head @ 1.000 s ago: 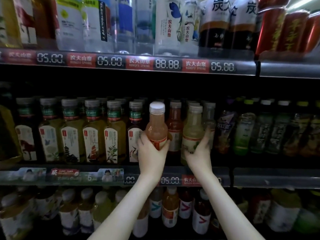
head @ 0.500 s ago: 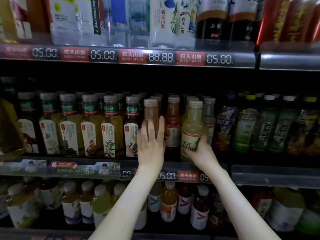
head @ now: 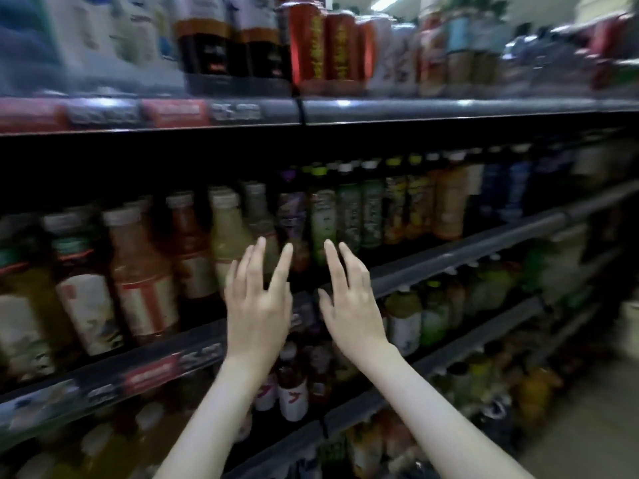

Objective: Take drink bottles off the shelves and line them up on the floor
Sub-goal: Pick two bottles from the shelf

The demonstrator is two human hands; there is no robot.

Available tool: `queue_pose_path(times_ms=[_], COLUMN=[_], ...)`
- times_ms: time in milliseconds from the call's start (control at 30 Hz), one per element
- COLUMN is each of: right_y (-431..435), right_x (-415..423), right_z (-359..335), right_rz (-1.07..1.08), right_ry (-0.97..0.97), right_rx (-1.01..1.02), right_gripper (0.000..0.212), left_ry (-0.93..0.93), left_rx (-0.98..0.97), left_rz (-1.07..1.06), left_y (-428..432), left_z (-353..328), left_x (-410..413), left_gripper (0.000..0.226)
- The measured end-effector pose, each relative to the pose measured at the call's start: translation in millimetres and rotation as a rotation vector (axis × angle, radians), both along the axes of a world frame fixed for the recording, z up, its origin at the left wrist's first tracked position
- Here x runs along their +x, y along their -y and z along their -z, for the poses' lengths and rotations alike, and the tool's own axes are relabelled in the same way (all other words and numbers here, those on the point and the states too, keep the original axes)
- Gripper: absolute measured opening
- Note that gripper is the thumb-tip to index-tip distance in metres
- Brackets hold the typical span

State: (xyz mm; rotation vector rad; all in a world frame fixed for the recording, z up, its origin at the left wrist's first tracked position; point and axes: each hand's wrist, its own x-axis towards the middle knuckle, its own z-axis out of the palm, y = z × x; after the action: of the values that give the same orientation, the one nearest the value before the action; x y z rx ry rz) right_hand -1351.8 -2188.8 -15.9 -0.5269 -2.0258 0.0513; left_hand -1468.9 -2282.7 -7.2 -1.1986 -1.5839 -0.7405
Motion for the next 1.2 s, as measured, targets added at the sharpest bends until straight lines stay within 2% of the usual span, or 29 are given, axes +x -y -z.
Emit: queue_pose_path(times_ms=[200, 333, 500, 700, 967, 1200], right_y=[-68.8, -117.2, -191.2, -287.2, -421.9, -580.1], right_x=[127.4, 213.2, 315.0, 417.5, 468.5, 488.0], right_z=[-7.6, -17.5, -19.5, -12.6, -4.1, 4.0], right_rz=[0.254, 0.397, 0.449, 0.401, 0.325, 0.278], right_ry=[0.063, 0.120, 0.149, 0.168, 0.102, 0.092], right_rx=[0.002, 0.044, 0.048, -0.031, -0.112, -0.188], right_gripper=[0.071, 0.067, 0.065, 0.064, 0.062, 0.061], left_ry=[0.150, 0.153, 0.203, 0.258, 0.213, 0.231], left_rx=[-0.127, -0.173, -0.151, -0.155, -0.165, -0.153], left_rz=[0.285, 0.430, 0.510, 0.508, 0.429, 0.434], left_y=[-89.1, -154.4, -245.2, -347.7, -475.8, -641.7], left_z=[-1.2, -10.6, -9.5, -7.2, -7.3, 2.4], left_x=[103.9, 176.0, 278.0, 384.9, 431.1, 460.5], left_gripper=[0.052, 0.051, 0.052, 0.055, 0.056, 0.060])
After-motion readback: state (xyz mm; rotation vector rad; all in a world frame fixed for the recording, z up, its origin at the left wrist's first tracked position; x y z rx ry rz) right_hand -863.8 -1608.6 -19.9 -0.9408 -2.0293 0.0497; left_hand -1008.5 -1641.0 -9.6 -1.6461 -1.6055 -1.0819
